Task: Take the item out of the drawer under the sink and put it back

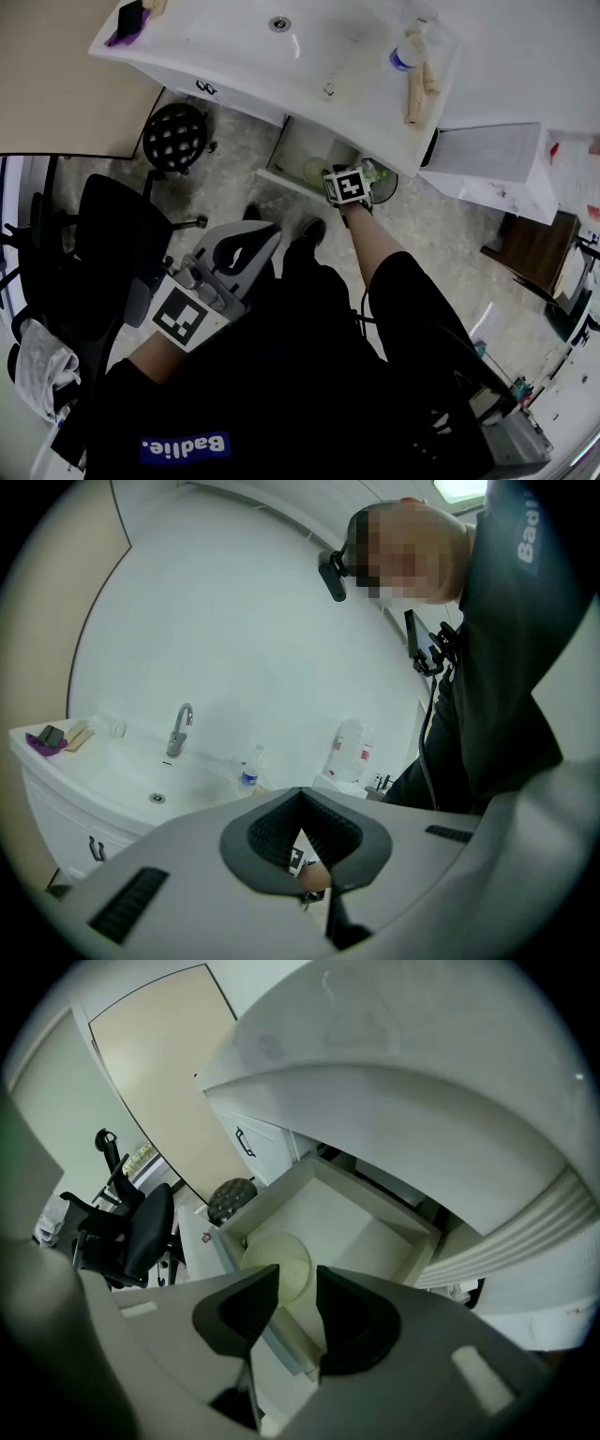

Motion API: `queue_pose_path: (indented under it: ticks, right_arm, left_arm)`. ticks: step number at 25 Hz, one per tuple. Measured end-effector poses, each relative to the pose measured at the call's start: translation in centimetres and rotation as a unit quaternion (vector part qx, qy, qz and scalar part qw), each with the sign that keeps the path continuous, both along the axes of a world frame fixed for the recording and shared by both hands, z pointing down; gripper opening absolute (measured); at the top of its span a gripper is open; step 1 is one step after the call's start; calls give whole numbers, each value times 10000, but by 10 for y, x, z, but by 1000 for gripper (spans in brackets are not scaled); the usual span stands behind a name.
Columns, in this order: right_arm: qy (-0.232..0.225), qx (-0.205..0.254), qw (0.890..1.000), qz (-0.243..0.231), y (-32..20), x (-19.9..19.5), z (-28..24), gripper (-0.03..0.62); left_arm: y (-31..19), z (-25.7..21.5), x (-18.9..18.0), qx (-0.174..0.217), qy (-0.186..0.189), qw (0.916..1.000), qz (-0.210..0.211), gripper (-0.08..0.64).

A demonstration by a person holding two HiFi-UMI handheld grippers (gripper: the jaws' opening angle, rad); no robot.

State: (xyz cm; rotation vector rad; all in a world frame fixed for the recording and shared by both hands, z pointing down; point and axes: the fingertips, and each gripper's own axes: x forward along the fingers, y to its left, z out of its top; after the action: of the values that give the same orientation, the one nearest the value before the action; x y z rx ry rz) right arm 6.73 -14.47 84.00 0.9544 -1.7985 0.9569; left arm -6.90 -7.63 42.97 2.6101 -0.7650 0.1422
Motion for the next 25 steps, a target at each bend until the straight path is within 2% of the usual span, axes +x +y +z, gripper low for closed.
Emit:
queue_pose_path:
  ticks: [11,20,25]
  right_arm:
    - [257,-221,9991,-237,-12,-6,28,97]
    - [332,-483,9983,-4,-8,2,52,97]
    - [471,-453,9978,-62,-7,1,46,40]
  left_arm:
    - [-3,11,-18,-105,-72,9999,-62,-9]
    - [0,13,-22,-112,-220,9997,-53,-9]
    - [3,13,-27,-151,-251,9995,-75,-9]
